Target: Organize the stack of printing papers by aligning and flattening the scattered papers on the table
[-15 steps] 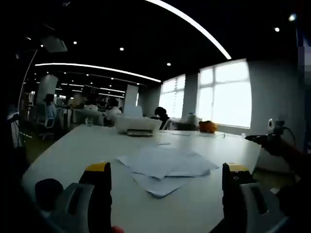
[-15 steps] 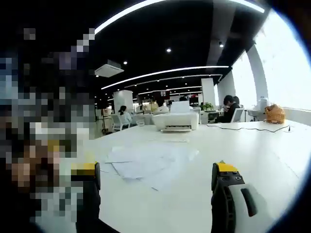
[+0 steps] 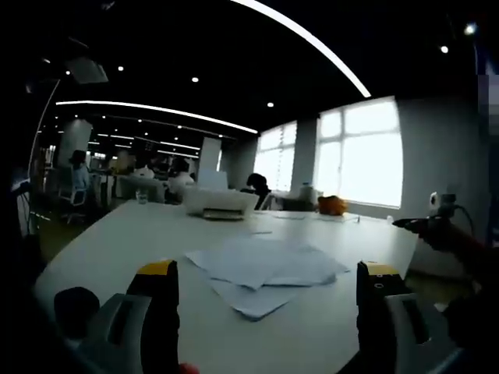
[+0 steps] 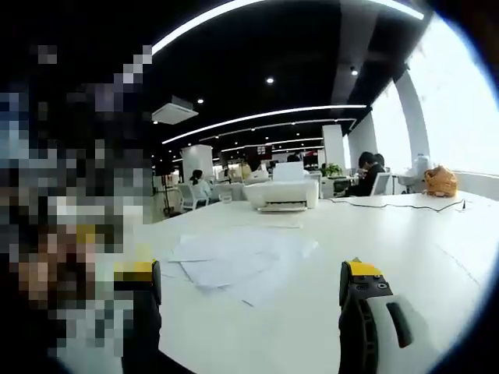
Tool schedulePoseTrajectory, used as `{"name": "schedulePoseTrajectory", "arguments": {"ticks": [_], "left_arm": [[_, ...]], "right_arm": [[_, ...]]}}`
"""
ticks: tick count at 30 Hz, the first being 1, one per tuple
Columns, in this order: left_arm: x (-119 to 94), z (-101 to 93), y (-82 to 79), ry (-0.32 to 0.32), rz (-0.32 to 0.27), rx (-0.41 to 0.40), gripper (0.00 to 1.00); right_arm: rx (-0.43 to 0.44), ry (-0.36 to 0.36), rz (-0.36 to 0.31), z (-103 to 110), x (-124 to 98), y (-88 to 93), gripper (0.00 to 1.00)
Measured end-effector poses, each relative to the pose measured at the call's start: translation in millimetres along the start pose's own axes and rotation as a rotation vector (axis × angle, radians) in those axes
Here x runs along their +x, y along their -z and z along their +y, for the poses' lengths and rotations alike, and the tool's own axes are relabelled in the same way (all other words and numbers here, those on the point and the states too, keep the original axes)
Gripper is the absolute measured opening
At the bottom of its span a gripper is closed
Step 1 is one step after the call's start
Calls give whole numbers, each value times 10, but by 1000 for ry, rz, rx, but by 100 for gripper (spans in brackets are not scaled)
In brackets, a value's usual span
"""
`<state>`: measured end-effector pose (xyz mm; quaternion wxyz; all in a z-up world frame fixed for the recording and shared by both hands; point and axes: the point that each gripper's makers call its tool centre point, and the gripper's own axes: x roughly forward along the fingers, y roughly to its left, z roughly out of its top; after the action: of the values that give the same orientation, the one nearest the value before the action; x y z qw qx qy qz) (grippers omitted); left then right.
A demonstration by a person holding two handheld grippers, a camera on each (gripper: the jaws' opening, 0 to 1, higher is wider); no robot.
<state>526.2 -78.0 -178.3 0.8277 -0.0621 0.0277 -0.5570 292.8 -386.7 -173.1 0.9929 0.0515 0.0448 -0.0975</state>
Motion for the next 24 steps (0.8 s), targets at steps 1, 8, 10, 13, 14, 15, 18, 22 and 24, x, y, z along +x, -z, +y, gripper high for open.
{"name": "schedulePoseTrajectory", "arguments": {"ticks": [1,8,10,13,14,15,18,22,24], "left_arm": [[6,-5,-2,2,1,2,97],[28,-34,3,17,10,10,97],[21,-24,16,16,11,16,97],[0,15,40,12,14,7,97],[-2,18,40,11,14,7,97],[-7,25,42,9,15,7,97],[-16,35,43,8,16,8,97],[-22,39,58,10,19,8,97],[-27,48,68,10,19,6,97]], "right_arm": [[-1,1,-1,2,-4,-10,90],[-12,15,-7,-8,-16,-45,90],[-10,7,3,15,0,-28,90],[-21,8,10,26,7,-22,90],[-21,8,10,26,7,-24,90],[-22,8,10,27,8,-27,90],[-21,8,10,27,13,-35,90],[-28,5,21,45,30,-27,90],[-32,5,25,51,39,-23,90]]}}
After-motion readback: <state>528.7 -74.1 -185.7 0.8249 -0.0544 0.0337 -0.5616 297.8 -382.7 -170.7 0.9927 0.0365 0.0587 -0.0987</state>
